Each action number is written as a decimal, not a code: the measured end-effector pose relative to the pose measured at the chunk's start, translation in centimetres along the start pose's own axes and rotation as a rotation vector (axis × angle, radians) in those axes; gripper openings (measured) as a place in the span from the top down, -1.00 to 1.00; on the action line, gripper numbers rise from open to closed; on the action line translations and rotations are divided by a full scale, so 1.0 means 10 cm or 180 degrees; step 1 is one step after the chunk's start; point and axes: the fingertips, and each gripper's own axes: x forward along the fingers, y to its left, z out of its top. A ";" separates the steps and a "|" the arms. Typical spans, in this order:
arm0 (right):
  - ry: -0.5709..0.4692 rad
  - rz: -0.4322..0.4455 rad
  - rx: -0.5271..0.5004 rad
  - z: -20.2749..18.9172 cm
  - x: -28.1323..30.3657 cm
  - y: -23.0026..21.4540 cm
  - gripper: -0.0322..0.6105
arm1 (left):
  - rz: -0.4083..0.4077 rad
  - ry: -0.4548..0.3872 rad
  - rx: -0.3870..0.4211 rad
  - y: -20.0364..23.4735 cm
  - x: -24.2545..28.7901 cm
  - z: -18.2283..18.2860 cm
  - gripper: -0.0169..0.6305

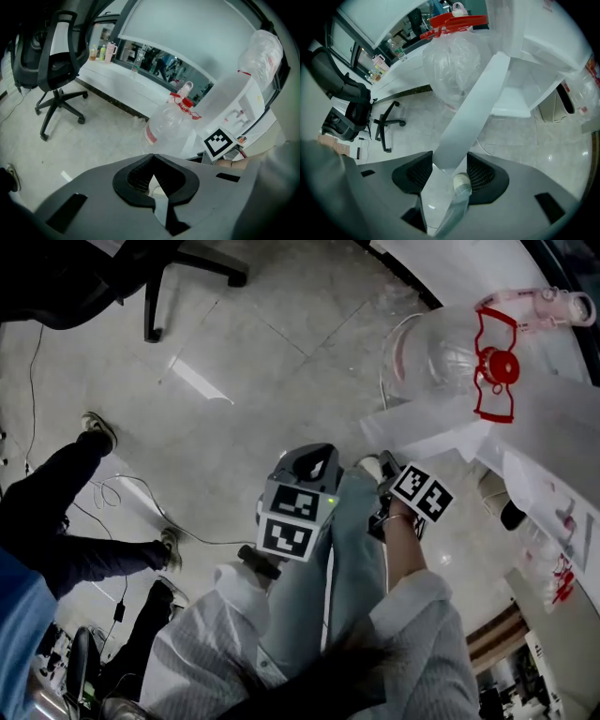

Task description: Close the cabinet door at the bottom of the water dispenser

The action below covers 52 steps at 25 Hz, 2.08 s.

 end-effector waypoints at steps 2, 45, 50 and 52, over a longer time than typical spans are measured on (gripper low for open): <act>0.0034 -0.0028 -0.0059 -0.06 -0.03 -0.05 0.27 | 0.0004 0.0006 0.0008 -0.02 0.01 -0.02 0.92; 0.0096 -0.0080 -0.1217 -0.14 -0.95 -3.24 0.27 | 0.0174 0.0082 -0.0294 -2.86 1.09 -1.14 0.92; -0.0014 -0.0187 -0.0980 0.08 -0.99 -3.54 0.27 | 0.0147 0.0084 -0.0302 -2.95 1.15 -1.15 0.91; -0.0040 -0.0229 -0.0890 0.13 -1.00 -3.64 0.27 | 0.0138 0.0095 -0.0302 -2.95 1.16 -1.15 0.91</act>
